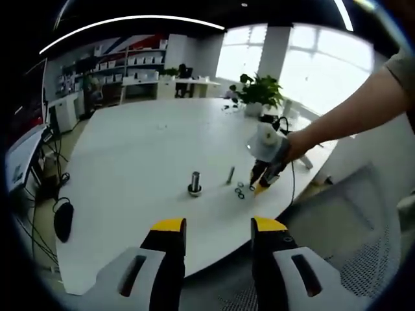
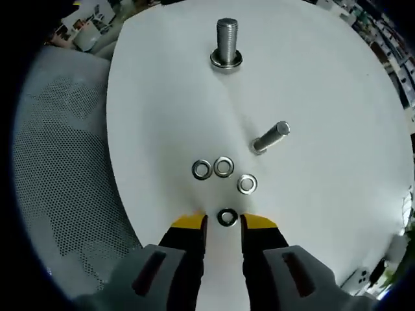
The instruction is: Place the washer onto the threaded stud by aligning its center hole with the stud, sliding it down to the base, and recovering from edge contact or off-axis alignment until the washer reaches the visible bottom stop.
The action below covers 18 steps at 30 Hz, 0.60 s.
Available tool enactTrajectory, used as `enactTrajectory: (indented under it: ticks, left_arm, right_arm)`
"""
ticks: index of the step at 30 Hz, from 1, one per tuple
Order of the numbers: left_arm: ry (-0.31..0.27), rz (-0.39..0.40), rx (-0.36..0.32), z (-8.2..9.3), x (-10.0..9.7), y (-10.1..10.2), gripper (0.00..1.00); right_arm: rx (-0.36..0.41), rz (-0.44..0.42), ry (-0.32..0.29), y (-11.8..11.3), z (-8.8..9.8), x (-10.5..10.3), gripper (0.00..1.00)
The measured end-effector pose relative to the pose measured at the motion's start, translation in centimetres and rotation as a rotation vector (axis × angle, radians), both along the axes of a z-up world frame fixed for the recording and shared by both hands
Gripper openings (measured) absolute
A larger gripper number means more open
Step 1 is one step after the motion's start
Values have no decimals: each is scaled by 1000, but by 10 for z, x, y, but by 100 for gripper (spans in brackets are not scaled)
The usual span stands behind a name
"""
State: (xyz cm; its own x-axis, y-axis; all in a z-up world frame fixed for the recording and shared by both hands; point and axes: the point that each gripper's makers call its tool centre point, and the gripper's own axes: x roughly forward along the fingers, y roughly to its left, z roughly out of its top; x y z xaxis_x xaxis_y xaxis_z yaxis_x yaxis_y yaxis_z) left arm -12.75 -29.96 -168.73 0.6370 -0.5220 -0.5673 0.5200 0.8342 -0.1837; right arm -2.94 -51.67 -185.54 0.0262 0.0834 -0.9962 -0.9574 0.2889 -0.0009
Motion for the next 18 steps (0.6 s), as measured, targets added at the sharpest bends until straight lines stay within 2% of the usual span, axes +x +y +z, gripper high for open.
enactTrajectory:
  ticks: [2, 6, 18]
  left_arm:
    - [-1, 1, 1, 0, 0, 0, 38]
    - [-2, 4, 0, 0, 0, 1, 38]
    - [-2, 7, 2, 1, 0, 2, 36]
  right_arm:
    - [-15, 27, 2, -1, 0, 1, 20]
    - [-28, 15, 0, -1, -1, 2, 19]
    - [-32, 50, -7, -1, 0, 2, 16]
